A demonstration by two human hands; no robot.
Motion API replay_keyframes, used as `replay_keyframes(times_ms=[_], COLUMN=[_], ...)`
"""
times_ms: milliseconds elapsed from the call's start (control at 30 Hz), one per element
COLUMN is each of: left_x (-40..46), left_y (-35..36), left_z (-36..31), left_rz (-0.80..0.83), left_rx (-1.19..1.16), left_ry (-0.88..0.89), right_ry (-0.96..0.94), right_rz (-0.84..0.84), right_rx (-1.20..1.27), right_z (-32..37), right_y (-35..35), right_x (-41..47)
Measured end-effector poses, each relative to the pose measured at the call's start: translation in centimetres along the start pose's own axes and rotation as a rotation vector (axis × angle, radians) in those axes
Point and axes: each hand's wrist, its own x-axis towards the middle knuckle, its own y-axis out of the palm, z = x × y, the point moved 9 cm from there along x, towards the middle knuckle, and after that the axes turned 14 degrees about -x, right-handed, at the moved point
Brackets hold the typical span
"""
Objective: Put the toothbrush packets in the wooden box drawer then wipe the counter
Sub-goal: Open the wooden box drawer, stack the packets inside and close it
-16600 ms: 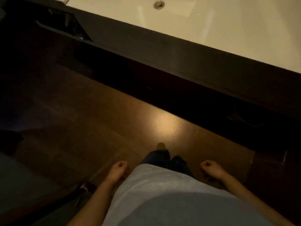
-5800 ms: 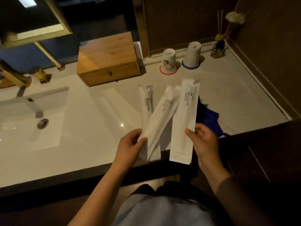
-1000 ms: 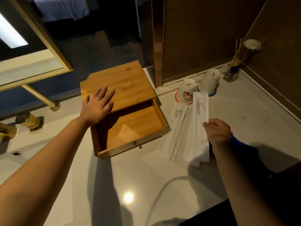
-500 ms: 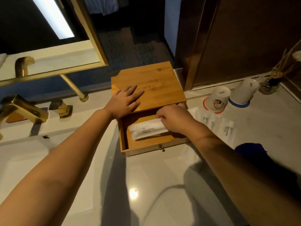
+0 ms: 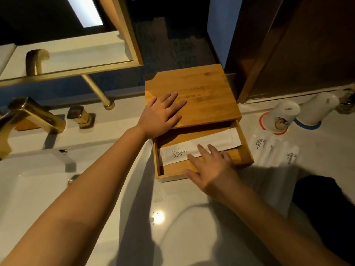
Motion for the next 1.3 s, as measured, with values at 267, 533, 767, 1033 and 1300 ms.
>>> replay_keyframes(times_ms=[267, 533, 767, 1033, 1300], left_x=[-0.1, 0.0, 0.0, -0.1, 0.0], left_y=[0.1, 0.1, 0.0, -0.1, 0.0], left_z=[0.0, 0.0, 0.1, -0.1, 0.1], left_rz=[0.006, 0.010, -0.014, -0.028, -0.026], left_rx=[-0.005, -0.001, -0.001, -0.002, 0.003], left_ry=[-0.009, -0.013, -0.001, 0.010, 0.009], right_ry=[0.032, 0.103, 0.154, 0.168, 0.074], right_rz=[0.105, 0.146, 0.188, 0.118, 0.007], right_rx=[-0.059, 0.009, -0.019, -0.018, 0.060], right_z=[0.2, -0.9, 0.1, -0.6, -3.1], right_y=[0.0, -0.2, 0.9, 0.7, 0.3], right_x=[2.7, 5.8, 3.9, 6.2, 8.0])
